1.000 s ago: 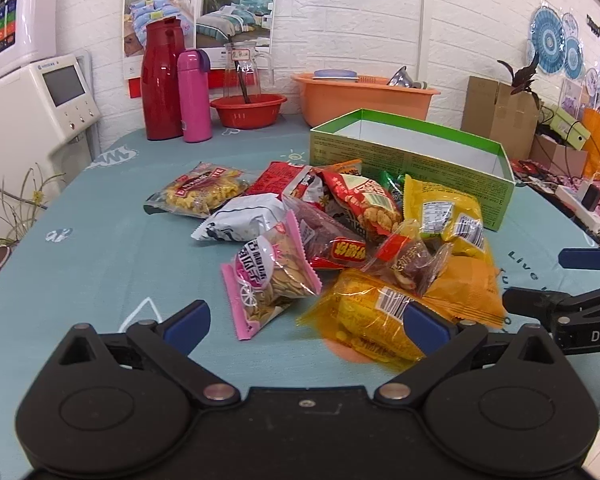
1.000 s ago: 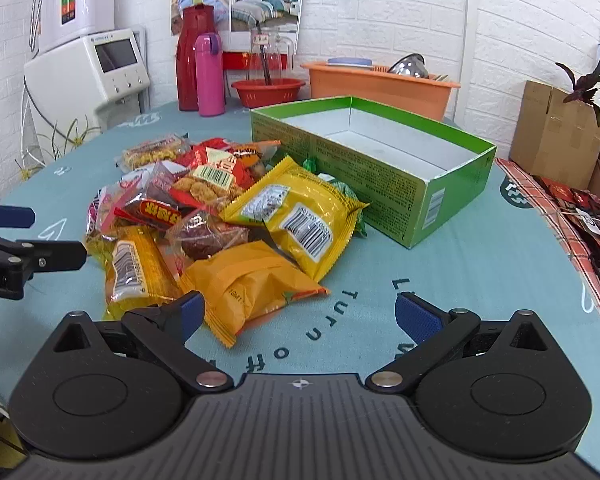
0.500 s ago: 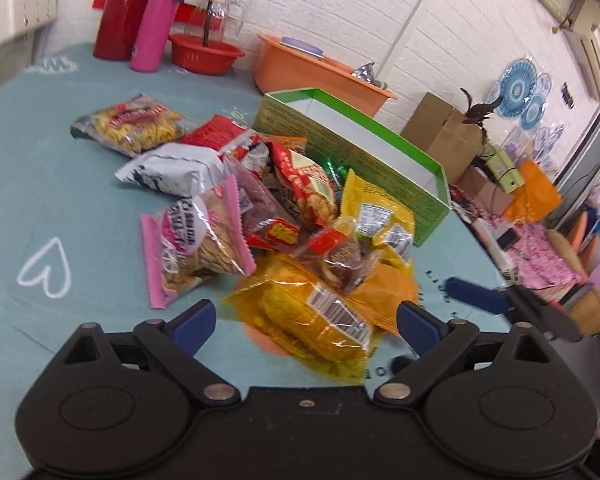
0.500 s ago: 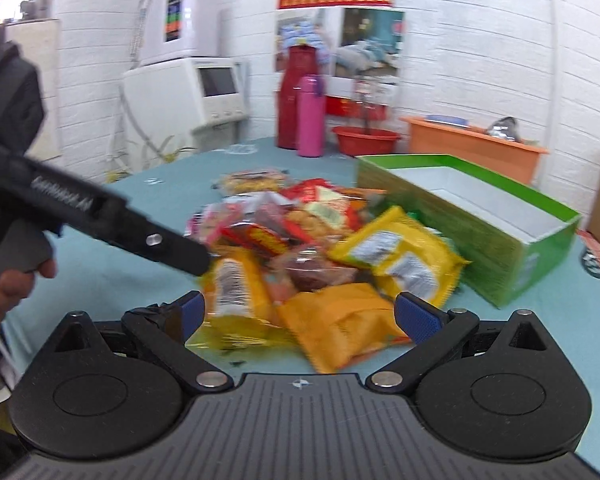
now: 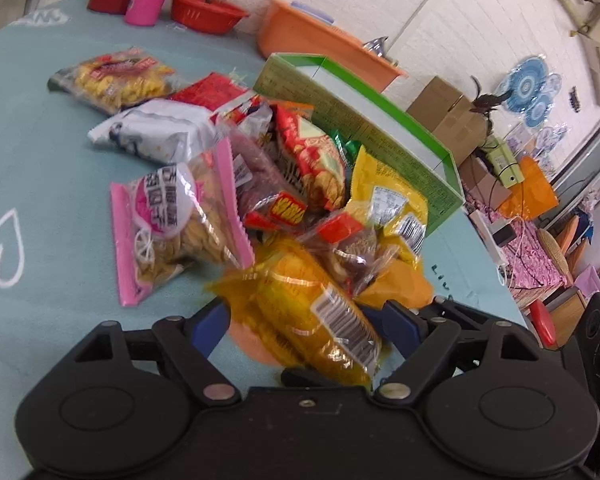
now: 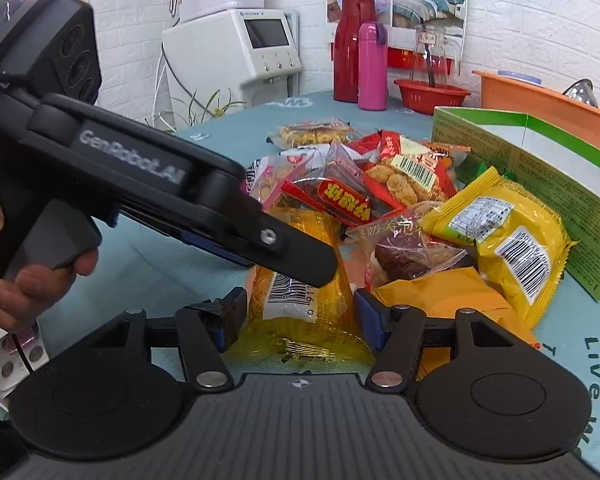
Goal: Organize snacks
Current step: 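Grasp the translucent yellow snack bag with the left tool and lift, then carry the yellow bag over the green box and open the left tool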
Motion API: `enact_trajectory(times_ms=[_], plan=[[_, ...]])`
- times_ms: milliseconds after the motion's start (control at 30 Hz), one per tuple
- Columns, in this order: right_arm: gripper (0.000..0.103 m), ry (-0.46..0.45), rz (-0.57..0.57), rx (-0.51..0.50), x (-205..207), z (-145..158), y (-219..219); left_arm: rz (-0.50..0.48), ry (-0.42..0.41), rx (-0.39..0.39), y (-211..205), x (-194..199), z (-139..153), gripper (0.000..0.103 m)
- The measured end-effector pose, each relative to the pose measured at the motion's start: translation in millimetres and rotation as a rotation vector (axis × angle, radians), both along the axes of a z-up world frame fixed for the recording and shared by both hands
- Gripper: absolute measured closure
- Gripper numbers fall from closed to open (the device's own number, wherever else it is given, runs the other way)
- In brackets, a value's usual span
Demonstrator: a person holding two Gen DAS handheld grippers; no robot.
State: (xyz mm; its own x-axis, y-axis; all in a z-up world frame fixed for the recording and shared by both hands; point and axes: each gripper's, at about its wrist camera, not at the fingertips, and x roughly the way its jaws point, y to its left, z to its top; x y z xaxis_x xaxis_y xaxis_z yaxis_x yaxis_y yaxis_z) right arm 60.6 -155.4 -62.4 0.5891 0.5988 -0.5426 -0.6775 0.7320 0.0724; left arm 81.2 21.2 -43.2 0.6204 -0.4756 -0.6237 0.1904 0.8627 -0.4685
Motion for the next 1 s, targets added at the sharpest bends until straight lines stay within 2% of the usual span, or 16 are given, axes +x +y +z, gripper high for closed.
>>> enact_trajectory(times_ms=[67,133,167,200,333,567,767,1000], plan=[[0.007,-0.002,-0.002,-0.004,-1,0,0,0.007,-0.009,0.017,0,0,0,0.004],[0.011,0.002,-0.013,-0.005,-1,0,-1,0.009,-0.012,0.017,1,1,-1,0.012],[0.016,0.005,-0.021,-0.004,-1,0,-2,0.01,-0.007,-0.001,2,0,-2,0.023],[0.021,0.007,-0.023,-0.001,-1,0,-2,0.006,-0.004,-0.024,3,-1,-2,0.029],[0.027,0.004,-0.028,0.011,-8,7,-5,0.005,-0.036,-0.017,-1,-15,10,0.029],[0.029,-0.114,-0.045,0.065,-23,39,-23,-0.038,-0.187,-0.008,-18,-24,58,0.032],[0.029,-0.223,-0.139,0.085,-5,62,-49,-0.116,-0.279,-0.007,-53,10,83,0.032],[0.029,-0.26,-0.26,0.108,43,68,-83,-0.186,-0.284,-0.042,-93,79,85,0.036]])
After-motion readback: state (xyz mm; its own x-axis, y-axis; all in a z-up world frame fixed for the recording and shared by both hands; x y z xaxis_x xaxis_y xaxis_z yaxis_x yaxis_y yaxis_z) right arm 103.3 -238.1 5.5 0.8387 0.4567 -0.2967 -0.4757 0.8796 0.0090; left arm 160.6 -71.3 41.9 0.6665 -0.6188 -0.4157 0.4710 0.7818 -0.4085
